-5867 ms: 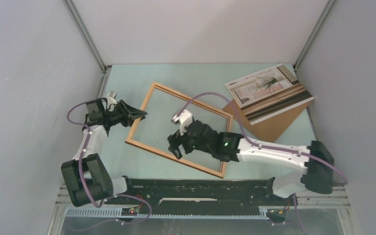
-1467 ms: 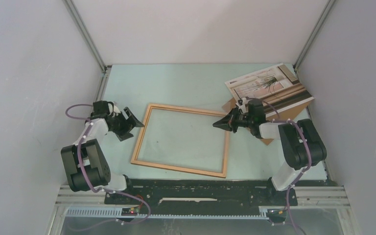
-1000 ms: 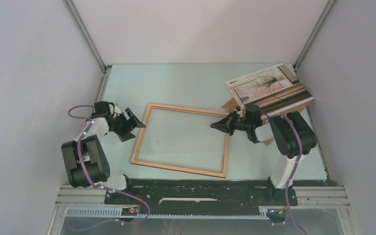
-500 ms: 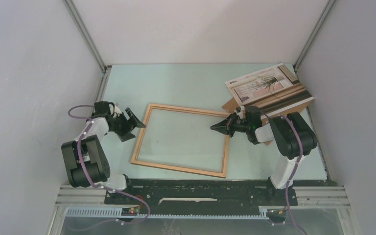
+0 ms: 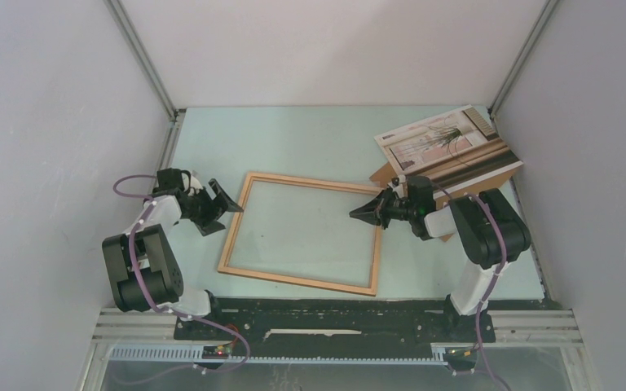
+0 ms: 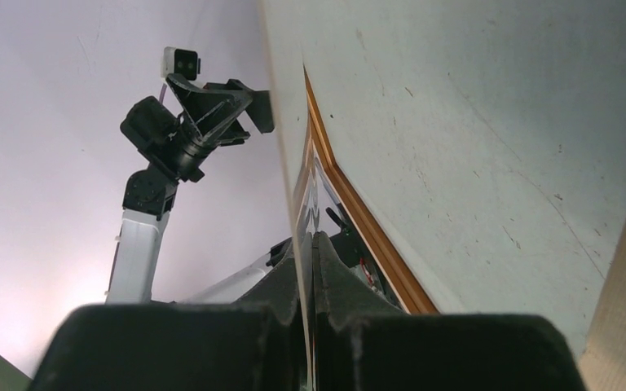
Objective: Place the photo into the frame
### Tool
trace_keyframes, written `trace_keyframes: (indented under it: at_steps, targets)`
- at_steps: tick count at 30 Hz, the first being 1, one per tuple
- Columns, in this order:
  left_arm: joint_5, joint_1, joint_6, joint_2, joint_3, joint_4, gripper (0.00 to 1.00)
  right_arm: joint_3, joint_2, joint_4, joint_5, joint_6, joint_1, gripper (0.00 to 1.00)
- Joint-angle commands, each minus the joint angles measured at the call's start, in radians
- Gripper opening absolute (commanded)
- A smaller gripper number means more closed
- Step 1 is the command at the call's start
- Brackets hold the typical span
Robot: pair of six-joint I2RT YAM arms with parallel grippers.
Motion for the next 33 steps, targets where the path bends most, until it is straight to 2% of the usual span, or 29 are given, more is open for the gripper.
trace_keyframes:
  at_steps: [1,21,28,33]
  targets:
    - [0.021,-0.002,0.014,-0.012,0.009,0.022,0.9,0.001,-0.001,0.036,-0.035,-0.009,0.017,0.0]
    - [0.028,-0.001,0.012,-0.016,0.005,0.027,0.93,0.002,-0.02,-0.053,0.0,-0.081,0.03,0.0]
    - [0.03,-0.002,0.012,-0.013,-0.001,0.03,0.93,0.002,0.037,0.104,0.0,-0.031,0.039,0.0]
    - [0.036,-0.003,0.01,-0.006,-0.002,0.031,0.93,0.006,0.069,0.134,0.019,-0.063,0.041,0.0]
